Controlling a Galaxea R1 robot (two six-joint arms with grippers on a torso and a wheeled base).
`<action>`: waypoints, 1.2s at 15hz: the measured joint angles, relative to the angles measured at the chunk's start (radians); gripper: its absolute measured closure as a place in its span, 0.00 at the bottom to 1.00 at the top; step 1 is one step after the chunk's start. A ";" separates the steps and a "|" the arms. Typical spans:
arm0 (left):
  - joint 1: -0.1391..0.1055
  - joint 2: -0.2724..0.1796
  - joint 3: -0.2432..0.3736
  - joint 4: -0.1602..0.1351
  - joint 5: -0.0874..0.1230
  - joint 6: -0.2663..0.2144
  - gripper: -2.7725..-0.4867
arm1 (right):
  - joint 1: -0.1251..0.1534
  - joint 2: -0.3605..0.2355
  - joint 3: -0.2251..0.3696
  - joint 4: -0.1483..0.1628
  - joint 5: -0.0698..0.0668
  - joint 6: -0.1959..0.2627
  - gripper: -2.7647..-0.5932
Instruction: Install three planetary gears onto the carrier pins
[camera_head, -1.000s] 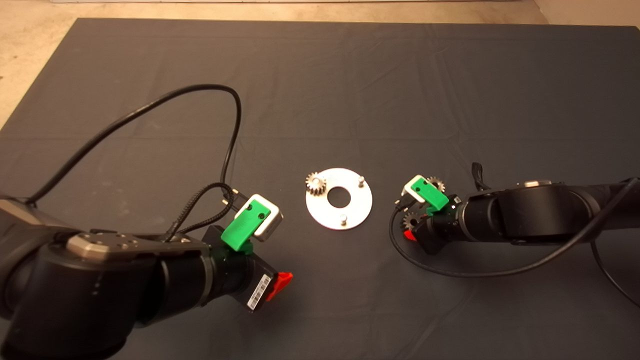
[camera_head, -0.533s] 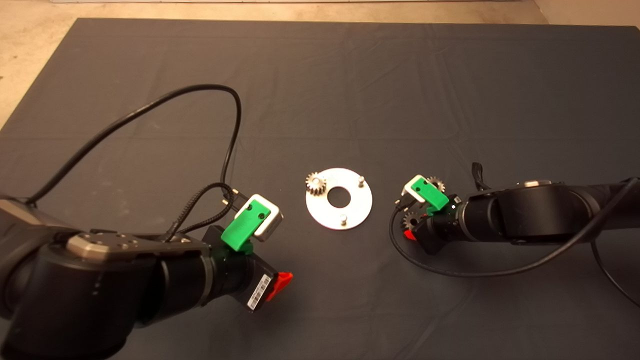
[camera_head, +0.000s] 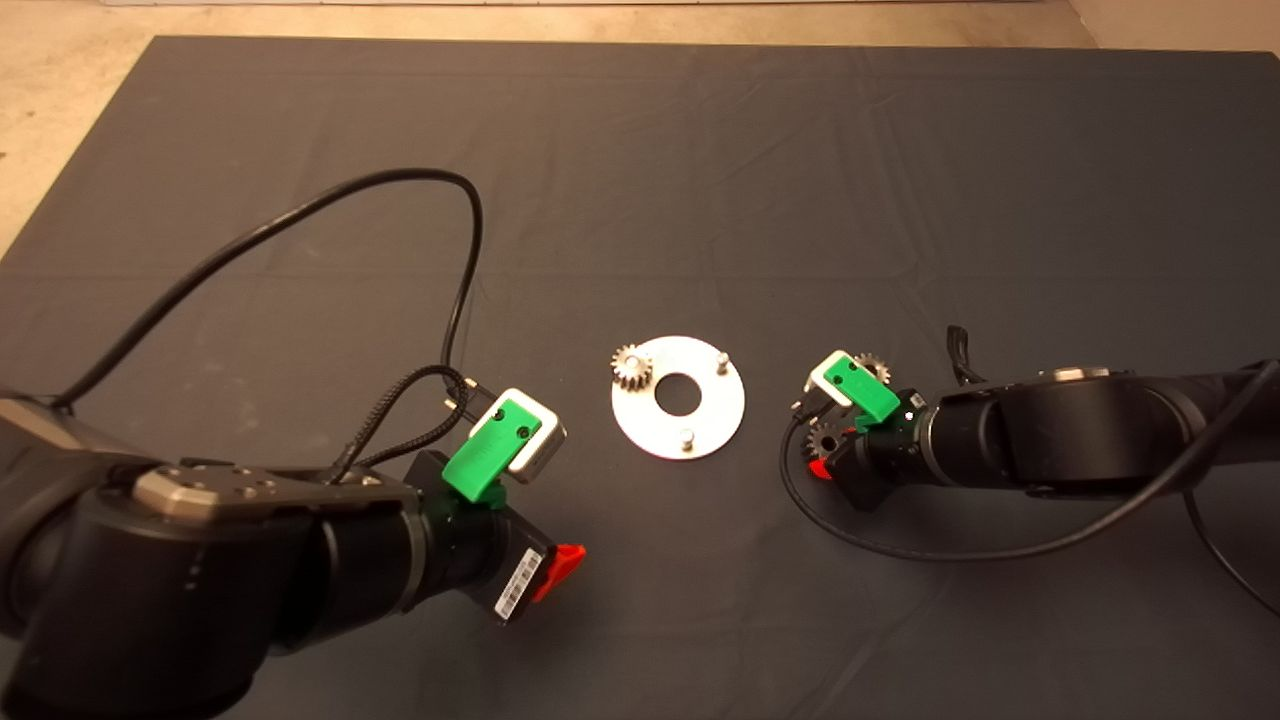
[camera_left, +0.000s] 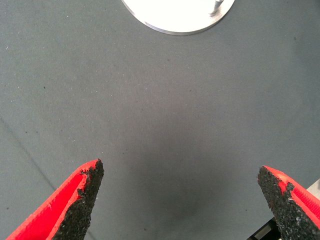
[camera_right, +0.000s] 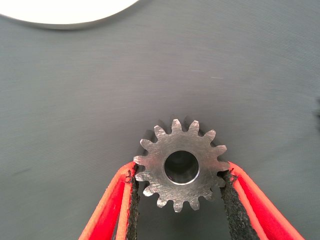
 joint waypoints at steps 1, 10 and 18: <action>0.000 0.000 0.000 0.000 0.000 0.000 0.24 | 0.000 0.000 0.019 -0.001 0.001 0.001 0.82; 0.000 0.001 0.000 0.000 0.000 0.000 0.24 | 0.067 0.122 0.118 -0.009 -0.001 0.103 0.83; 0.000 0.017 0.000 0.000 0.000 0.000 0.24 | 0.095 0.247 -0.039 -0.009 0.015 0.104 0.83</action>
